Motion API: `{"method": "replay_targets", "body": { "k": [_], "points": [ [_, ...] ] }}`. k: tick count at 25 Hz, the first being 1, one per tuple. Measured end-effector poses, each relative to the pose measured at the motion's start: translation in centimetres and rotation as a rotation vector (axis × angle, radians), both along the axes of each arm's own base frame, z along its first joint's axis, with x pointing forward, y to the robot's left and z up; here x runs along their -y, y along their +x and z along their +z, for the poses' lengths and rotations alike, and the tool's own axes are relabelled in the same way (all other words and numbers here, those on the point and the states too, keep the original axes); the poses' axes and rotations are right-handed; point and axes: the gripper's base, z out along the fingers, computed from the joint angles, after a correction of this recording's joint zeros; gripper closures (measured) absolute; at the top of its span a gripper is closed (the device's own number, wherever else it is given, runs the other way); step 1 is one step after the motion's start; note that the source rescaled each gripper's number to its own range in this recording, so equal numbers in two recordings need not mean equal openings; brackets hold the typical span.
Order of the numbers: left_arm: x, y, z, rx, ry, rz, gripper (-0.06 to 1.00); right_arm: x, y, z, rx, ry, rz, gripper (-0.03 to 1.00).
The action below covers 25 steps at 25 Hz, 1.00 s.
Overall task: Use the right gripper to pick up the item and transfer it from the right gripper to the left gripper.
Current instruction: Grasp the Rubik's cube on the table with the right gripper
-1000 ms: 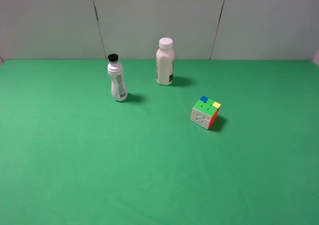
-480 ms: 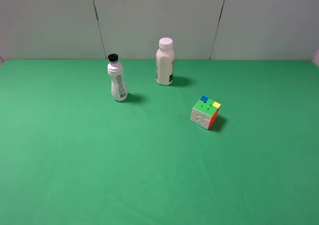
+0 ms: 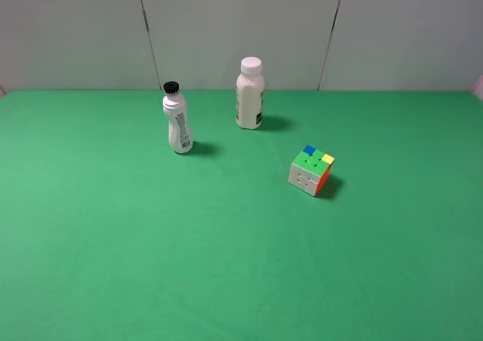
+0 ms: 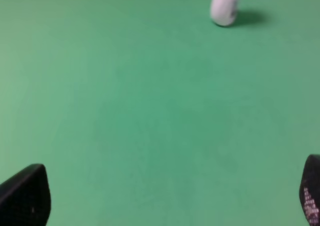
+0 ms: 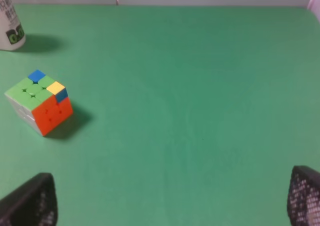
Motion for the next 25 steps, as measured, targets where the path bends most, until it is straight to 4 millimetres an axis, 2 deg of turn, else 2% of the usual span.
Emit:
{"method": "replay_targets", "body": {
  "k": [17, 21, 25],
  "points": [
    [-0.2, 0.0, 0.0, 0.001, -0.010, 0.036, -0.06, 0.0, -0.1, 0.1, 0.001, -0.003, -0.002, -0.03],
    [-0.2, 0.1, 0.0, 0.002, -0.010, 0.036, -0.06, 0.0, 0.5, 1.5, -0.040, -0.008, -0.002, -0.03],
    [-0.2, 0.1, 0.0, 0.002, -0.010, 0.036, -0.06, -0.2, 2.7, 3.8, -0.119, -0.072, 0.034, -0.03]
  ]
}}
